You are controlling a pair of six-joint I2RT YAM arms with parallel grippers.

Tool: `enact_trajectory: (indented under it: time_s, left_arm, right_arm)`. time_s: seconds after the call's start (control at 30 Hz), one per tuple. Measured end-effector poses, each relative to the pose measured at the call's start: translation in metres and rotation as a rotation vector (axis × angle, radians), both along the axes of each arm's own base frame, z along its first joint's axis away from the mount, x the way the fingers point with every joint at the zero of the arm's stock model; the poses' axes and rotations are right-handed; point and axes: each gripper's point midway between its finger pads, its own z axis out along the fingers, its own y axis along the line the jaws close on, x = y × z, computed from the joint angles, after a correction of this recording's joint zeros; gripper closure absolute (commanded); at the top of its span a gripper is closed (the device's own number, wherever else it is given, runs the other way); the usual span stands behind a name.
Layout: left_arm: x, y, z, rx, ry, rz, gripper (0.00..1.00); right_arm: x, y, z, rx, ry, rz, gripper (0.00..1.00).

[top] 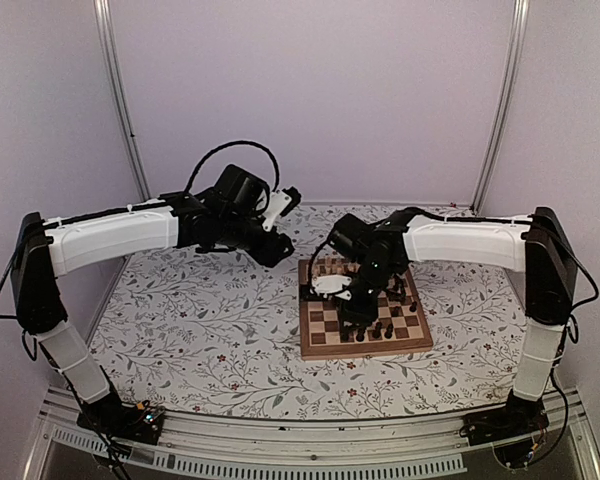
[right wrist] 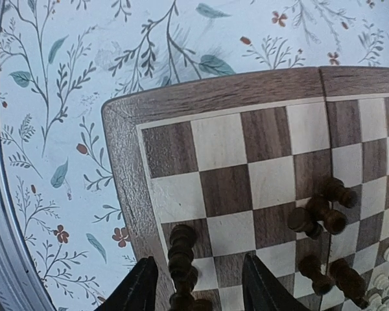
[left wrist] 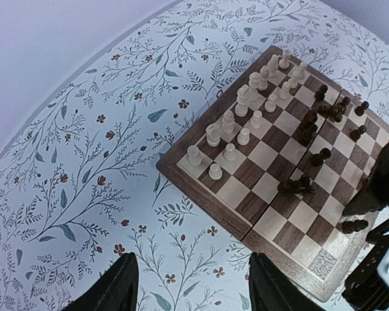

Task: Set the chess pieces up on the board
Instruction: Place the chess piece on the chessboard, then pick up the chess piece from the chessboard.

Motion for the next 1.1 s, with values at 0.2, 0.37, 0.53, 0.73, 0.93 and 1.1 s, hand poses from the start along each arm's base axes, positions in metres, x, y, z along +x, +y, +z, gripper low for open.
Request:
enact_trajectory:
  time_s: [0.2,0.37,0.53,0.73,0.93,1.1]
  left_arm:
    - [-0.015,-0.019,-0.009,-0.020,0.044,-0.116,0.48]
    - [-0.039,-0.056,-0.039,-0.026,0.122,-0.266,0.49]
    - [-0.036,-0.091,-0.061,-0.011,0.168,-0.333,0.53]
    - [-0.022,-0.122,-0.062,-0.010,0.141,-0.381,0.55]
    - [-0.025,-0.151,-0.083,0.039,0.148,-0.440,0.62]
    - [-0.031,-0.150,-0.111,0.107,0.202,-0.454,0.59]
  right_arm:
    - [0.044,-0.029,0.087,0.245,-0.040,-0.127,0.48]
    - [0.079,-0.113,0.147,0.497,-0.151,-0.318,0.46]
    - [0.058,-0.142,0.117,0.586,-0.100,-0.379,0.45]
    - [0.051,-0.150,0.088,0.594,-0.039,-0.417,0.45]
    - [0.058,-0.147,0.092,0.618,-0.071,-0.398,0.45]
    - [0.059,-0.147,0.087,0.612,-0.063,-0.397,0.44]
